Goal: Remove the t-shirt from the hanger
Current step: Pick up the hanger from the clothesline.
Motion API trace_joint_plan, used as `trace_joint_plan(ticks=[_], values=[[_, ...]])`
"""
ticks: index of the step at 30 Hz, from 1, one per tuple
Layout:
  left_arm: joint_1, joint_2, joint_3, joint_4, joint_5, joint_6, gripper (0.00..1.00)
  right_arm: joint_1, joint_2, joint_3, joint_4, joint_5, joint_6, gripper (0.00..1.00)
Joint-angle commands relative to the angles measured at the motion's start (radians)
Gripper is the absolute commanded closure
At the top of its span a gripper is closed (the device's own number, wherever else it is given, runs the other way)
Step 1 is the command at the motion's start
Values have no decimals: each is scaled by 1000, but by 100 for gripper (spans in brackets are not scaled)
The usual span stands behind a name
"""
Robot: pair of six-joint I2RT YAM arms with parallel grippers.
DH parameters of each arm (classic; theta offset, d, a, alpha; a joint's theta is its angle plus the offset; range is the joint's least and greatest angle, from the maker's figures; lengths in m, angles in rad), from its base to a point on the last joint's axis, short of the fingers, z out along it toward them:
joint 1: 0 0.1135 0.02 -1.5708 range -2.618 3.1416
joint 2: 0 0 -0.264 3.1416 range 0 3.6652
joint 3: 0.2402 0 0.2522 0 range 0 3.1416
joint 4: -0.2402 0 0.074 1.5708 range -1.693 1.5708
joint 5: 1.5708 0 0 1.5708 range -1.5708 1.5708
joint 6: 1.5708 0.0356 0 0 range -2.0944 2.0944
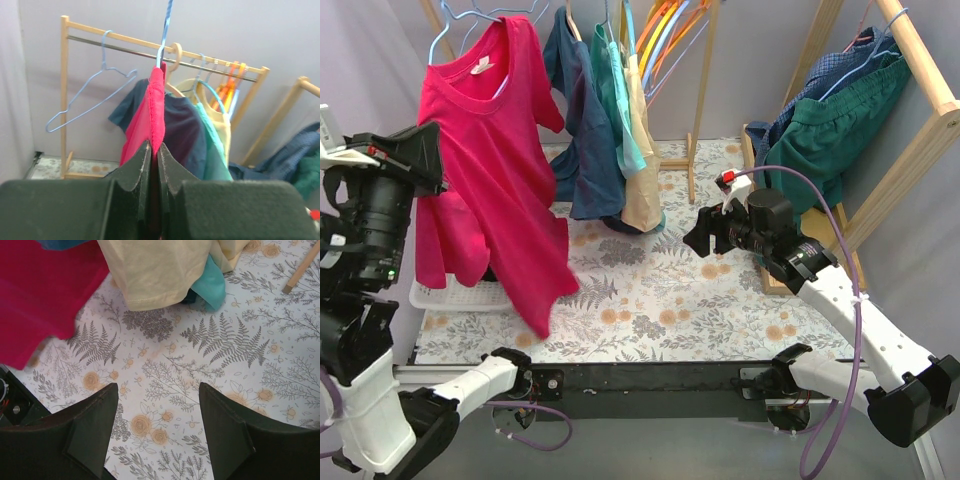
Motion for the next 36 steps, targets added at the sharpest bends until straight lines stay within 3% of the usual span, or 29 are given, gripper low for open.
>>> trace_joint_plan(ticks=[1,9,20,31,36], values=[[0,8,86,-27,161,5,100,-2,-19,47,-31,54,-47,26],[1,-38,-13,-42,487,39,100,-2,-76,126,-94,118,-122,25],[1,-85,23,40,686,-24,100,-2,-206,184,-85,292,-190,23],[1,-107,28,171,707,-93,100,-2,-280,178,-41,364,-196,22],[1,-78,-176,203,769,-125,100,-2,-293,184,-51,314,-222,22]])
